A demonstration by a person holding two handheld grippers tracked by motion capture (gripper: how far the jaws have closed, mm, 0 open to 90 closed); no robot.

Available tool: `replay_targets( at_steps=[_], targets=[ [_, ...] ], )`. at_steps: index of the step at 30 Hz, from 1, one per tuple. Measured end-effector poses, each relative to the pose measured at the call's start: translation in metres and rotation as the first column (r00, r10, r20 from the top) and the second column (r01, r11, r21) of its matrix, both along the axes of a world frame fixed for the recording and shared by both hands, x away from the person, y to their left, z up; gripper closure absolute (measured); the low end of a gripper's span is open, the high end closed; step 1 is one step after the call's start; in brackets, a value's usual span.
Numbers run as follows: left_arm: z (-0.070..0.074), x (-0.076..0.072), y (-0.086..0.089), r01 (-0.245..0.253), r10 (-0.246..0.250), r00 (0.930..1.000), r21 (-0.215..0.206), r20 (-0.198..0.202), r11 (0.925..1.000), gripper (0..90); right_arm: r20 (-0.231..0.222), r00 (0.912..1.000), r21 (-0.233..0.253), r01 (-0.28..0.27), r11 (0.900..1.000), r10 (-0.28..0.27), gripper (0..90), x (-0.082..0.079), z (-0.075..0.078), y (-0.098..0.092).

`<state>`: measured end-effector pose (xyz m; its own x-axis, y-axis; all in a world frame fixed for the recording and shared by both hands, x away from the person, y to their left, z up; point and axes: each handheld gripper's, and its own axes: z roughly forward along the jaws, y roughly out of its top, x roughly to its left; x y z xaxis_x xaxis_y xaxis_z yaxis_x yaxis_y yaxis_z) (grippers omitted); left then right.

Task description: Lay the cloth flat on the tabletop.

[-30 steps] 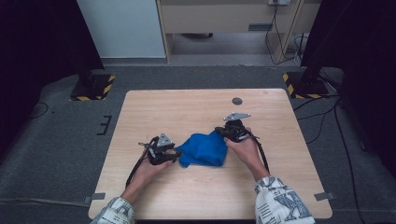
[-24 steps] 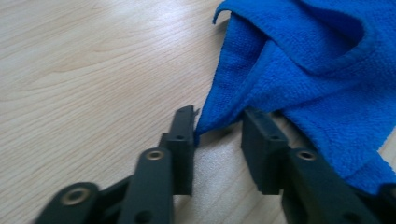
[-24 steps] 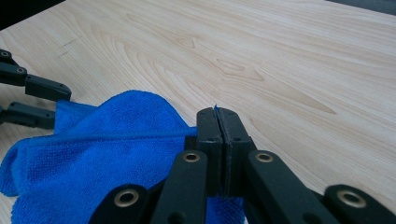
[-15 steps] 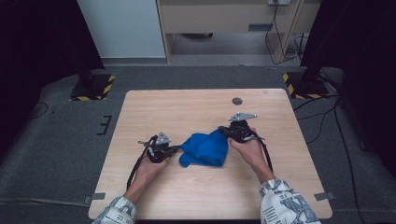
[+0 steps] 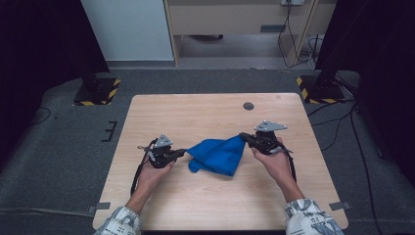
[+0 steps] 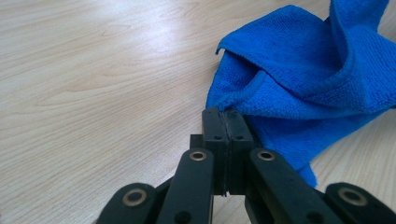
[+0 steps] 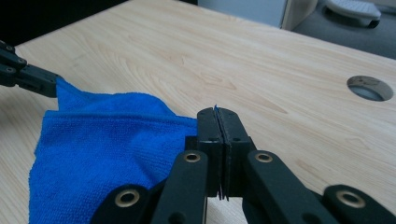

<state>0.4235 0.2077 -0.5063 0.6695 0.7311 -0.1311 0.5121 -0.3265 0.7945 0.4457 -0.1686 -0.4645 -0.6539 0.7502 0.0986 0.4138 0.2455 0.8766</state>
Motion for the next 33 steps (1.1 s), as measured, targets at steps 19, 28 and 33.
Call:
replay_targets(
  at_steps=[19,28,33],
  targets=[
    [0.028,0.002,0.016,-0.026,0.026,0.9992,0.003,0.031,0.9997,90.0,0.029,0.9974,0.052,0.065,0.997,-0.067,89.3,-0.005,0.013,-0.030],
    [0.045,0.006,0.025,-0.038,0.037,0.9980,0.018,0.052,0.9991,90.0,0.048,0.9952,0.048,0.082,0.995,-0.085,89.3,-0.003,0.029,-0.038],
    [0.048,0.004,0.027,-0.037,0.035,0.9980,0.030,0.052,0.9989,90.0,0.054,0.9945,0.046,0.087,0.995,-0.089,89.4,-0.002,0.033,-0.041]
  ],
)
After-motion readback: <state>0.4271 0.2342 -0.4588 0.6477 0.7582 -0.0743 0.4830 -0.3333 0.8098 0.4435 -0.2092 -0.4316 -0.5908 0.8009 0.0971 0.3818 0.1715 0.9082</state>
